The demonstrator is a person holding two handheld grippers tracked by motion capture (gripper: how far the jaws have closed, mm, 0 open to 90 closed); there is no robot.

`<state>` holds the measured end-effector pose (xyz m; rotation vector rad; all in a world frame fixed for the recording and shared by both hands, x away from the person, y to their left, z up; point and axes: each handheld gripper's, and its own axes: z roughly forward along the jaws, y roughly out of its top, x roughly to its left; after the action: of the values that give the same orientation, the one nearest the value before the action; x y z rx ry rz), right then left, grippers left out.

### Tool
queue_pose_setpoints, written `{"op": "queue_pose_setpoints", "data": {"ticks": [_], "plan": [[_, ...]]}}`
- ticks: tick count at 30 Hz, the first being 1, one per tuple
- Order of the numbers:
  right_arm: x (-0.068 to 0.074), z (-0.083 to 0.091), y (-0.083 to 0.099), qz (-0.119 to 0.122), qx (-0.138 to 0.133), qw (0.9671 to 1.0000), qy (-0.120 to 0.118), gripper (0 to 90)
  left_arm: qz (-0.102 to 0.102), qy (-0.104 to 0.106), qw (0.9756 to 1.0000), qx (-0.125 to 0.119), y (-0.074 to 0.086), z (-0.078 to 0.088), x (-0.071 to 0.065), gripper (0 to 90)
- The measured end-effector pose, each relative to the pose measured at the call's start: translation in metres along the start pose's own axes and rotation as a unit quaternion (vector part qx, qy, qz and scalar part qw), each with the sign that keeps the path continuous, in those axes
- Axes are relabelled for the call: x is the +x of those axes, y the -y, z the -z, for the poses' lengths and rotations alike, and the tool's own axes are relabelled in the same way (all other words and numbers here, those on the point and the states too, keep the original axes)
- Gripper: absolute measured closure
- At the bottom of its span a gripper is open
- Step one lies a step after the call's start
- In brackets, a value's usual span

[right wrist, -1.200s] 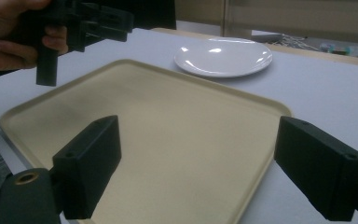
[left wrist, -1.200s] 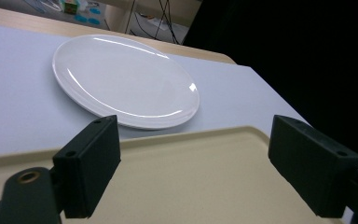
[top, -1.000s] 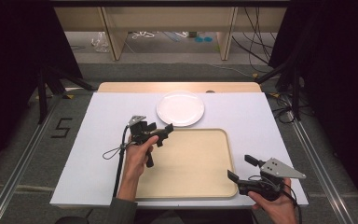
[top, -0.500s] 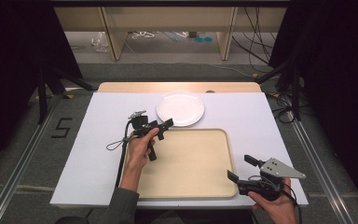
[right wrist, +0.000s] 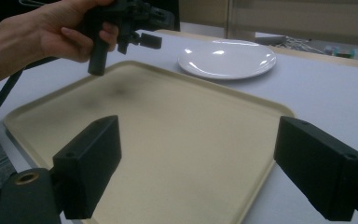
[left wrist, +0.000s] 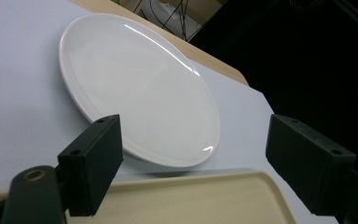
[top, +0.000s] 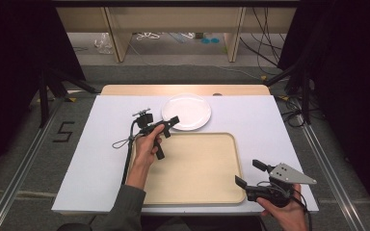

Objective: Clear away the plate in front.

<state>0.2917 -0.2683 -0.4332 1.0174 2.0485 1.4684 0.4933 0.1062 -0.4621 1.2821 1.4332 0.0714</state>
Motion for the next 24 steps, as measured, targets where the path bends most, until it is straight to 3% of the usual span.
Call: {"op": "queue_pose_setpoints", "data": {"ticks": [1,5,6,9,11,24], "plan": [[0.001,-0.002,0.001,-0.003,-0.006,1.0000,-0.007,15.8,0.014,0.001,0.9999,-0.001,-0.002,-0.003,0.001,19.1],[0.001,-0.003,0.001,-0.001,-0.014,0.9998,-0.012,15.8,0.028,0.005,0.9996,0.004,-0.001,-0.007,0.005,19.9],[0.000,-0.002,0.000,0.007,-0.007,0.9999,-0.007,15.8,0.030,0.002,0.9995,0.007,0.000,-0.010,0.007,20.0],[0.000,0.000,0.000,0.001,0.000,1.0000,-0.002,15.8,0.040,-0.002,0.9992,0.010,0.000,-0.013,0.010,20.1],[0.000,0.000,0.000,0.001,-0.001,1.0000,-0.002,15.8,0.056,0.000,0.9984,0.008,-0.001,-0.014,0.012,20.2],[0.001,0.000,0.000,0.001,-0.003,1.0000,-0.008,15.9,0.089,-0.010,0.9958,0.020,-0.006,-0.023,0.018,20.6]]}}
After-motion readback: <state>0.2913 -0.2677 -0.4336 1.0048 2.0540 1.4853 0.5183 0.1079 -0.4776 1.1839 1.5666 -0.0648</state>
